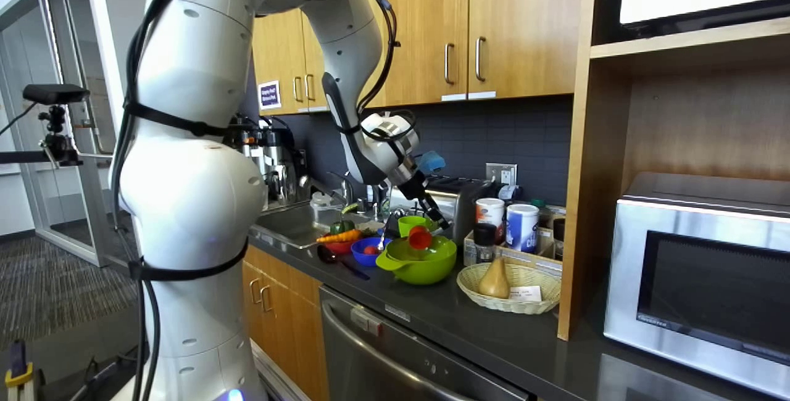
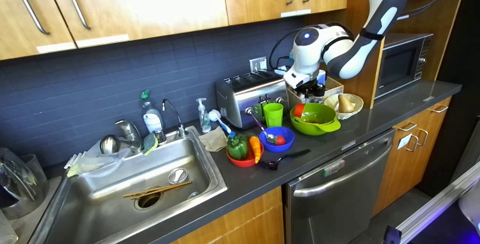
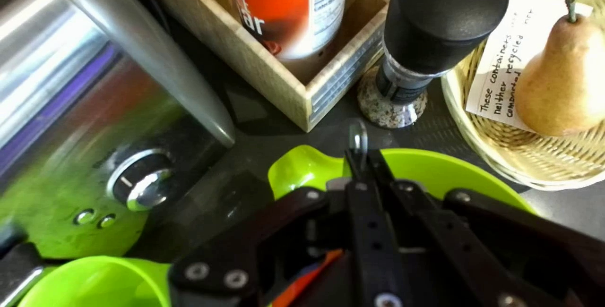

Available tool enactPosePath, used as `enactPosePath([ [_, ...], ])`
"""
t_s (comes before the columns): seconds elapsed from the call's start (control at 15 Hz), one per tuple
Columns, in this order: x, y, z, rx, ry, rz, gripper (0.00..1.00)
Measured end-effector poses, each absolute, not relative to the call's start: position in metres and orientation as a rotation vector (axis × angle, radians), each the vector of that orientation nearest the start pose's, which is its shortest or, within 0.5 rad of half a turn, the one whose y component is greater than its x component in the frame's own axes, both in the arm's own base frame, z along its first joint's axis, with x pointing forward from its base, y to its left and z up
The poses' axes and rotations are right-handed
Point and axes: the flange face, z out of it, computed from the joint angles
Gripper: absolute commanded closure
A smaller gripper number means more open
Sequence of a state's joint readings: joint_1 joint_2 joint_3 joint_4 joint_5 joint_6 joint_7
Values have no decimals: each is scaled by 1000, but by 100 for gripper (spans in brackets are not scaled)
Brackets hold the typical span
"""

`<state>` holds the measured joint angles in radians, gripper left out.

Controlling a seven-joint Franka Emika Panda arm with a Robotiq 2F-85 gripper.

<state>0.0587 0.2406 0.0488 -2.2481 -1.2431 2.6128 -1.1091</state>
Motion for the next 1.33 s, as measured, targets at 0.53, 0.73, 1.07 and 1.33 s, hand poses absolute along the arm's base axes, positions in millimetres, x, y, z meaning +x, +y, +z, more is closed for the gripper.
enactPosePath([
  [0.53, 536, 69, 241, 1041, 2253, -303, 99],
  [0.73, 536, 66, 225, 1051, 2274, -319, 99],
  [1.07, 534, 68, 214, 1048, 2294, -328, 99],
  [1.33, 535, 68, 213, 1048, 2294, -330, 99],
])
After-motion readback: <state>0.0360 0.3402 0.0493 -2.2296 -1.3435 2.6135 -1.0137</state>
